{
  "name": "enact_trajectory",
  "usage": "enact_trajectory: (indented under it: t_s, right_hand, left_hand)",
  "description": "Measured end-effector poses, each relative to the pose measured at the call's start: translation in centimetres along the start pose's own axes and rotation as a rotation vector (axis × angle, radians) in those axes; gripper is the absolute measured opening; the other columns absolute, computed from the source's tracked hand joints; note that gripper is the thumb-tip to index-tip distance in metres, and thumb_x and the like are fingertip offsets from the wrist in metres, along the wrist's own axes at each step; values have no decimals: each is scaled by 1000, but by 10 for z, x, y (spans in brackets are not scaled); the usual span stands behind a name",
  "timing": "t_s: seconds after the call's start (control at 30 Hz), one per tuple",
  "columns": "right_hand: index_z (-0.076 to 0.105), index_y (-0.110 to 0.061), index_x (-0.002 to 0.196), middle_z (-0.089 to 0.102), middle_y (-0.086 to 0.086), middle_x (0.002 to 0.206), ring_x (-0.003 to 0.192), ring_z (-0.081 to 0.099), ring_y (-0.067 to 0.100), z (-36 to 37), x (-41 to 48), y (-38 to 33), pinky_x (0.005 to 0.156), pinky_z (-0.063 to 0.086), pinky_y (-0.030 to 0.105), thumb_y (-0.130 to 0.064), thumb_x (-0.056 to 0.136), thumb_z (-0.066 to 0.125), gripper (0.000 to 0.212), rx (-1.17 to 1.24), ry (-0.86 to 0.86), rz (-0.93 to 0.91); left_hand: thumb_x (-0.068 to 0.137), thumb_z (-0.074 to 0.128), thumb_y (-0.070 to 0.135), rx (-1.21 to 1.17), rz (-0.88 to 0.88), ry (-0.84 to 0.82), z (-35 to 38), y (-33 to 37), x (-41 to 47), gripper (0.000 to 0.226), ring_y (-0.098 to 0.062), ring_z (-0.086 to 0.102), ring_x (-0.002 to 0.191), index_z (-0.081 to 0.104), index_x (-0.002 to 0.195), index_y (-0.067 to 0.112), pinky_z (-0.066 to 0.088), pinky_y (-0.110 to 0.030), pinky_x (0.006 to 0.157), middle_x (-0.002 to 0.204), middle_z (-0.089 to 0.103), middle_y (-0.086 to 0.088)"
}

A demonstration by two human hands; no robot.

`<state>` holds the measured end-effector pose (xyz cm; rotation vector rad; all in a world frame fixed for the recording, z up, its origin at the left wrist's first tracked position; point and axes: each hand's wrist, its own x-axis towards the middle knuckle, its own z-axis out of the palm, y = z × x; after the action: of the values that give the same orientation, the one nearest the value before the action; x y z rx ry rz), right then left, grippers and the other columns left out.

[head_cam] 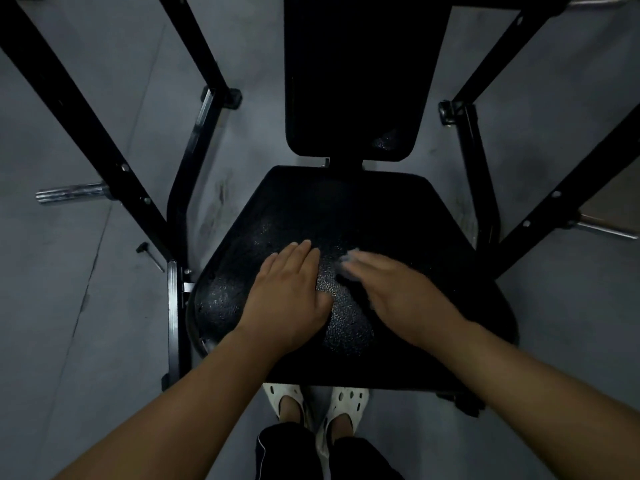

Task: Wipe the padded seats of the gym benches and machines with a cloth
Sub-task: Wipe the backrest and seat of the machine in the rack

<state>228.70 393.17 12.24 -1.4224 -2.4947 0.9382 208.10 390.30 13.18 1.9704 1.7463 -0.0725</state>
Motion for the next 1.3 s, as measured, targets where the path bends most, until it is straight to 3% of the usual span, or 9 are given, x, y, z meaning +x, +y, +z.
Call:
enact_trajectory:
  t_s: [0.17, 0.27, 0.37, 0.5, 0.67, 0.8, 0.9, 1.1, 1.3]
  right_hand:
    - [68, -8, 119, 64, 10, 127, 119, 59, 29, -5, 42, 24, 104, 44, 32, 5, 82, 48, 45, -5, 158, 247]
    - [64, -9, 126, 63, 8, 130, 119, 56, 20, 3, -7, -22, 103, 43, 29, -9, 94, 43, 38, 60, 95, 57]
    - [63, -13, 129, 59, 4, 139, 127, 56, 20, -4, -61, -5, 107, 45, 34, 5, 87, 54, 47, 31, 69, -1]
    - [67, -13, 117, 64, 5, 126, 115, 62, 26, -17, -19, 50, 103, 49, 37, 3, 78, 46, 47, -4, 236, 306]
    - [61, -9, 132, 59, 7, 137, 128, 51, 15, -3, -66, -18, 113, 32, 21, -6, 88, 43, 47, 38, 88, 147]
    - [65, -14, 125, 63, 2, 131, 123, 56, 16, -22, -101, 35, 110, 27, 10, 7, 77, 50, 55, 1, 197, 245]
    - [65, -9, 124, 63, 8, 130, 119, 59, 26, -30, -61, 57, 105, 36, 20, -2, 80, 43, 49, -29, 264, 419]
    - [56, -15, 139, 54, 2, 145, 136, 47, 15, -13, -117, 4, 115, 35, 29, -5, 90, 42, 52, 9, 111, 168]
    - [59, -7, 128, 57, 10, 133, 119, 54, 30, -30, -23, 96, 96, 40, 33, -1, 90, 47, 40, -49, 206, 441]
  left_hand:
    - [77, 9, 52, 19, 13, -31, 0, 14, 6, 88, -21, 15, 151, 29, 154, 15, 10, -39, 124, 164, 21, -5]
    - [81, 12, 51, 10, 60, -29, 6, 23, 8, 84, -22, 17, 151, 31, 154, 14, 10, -39, 123, 163, 24, -6]
    - [84, 15, 49, 6, 88, -23, 10, 31, 4, 80, -24, 19, 151, 35, 152, 13, 12, -42, 123, 162, 26, -8]
    - [82, 15, 49, 19, 88, -27, 14, 47, 3, 81, -24, 16, 151, 34, 153, 15, 11, -42, 124, 163, 23, -7]
    - [86, 12, 54, 6, 113, -30, 20, 61, 2, 79, -22, 12, 152, 30, 154, 18, 6, -42, 123, 165, 19, -5]
    - [88, 19, 48, 25, 162, -26, 24, 68, -4, 73, -22, 17, 151, 36, 152, 17, 9, -43, 123, 163, 24, -5]
    - [85, 16, 50, 29, 130, -36, 23, 76, -1, 77, -22, 12, 152, 33, 153, 18, 8, -45, 123, 164, 21, -4]
    - [84, 6, 57, 58, 162, -73, 26, 86, 4, 82, -19, 5, 153, 23, 156, 22, 3, -44, 124, 166, 11, -1]
    - [82, 11, 54, 57, 172, -60, 26, 91, 10, 82, -18, 9, 152, 28, 155, 22, 6, -43, 124, 166, 16, -1]
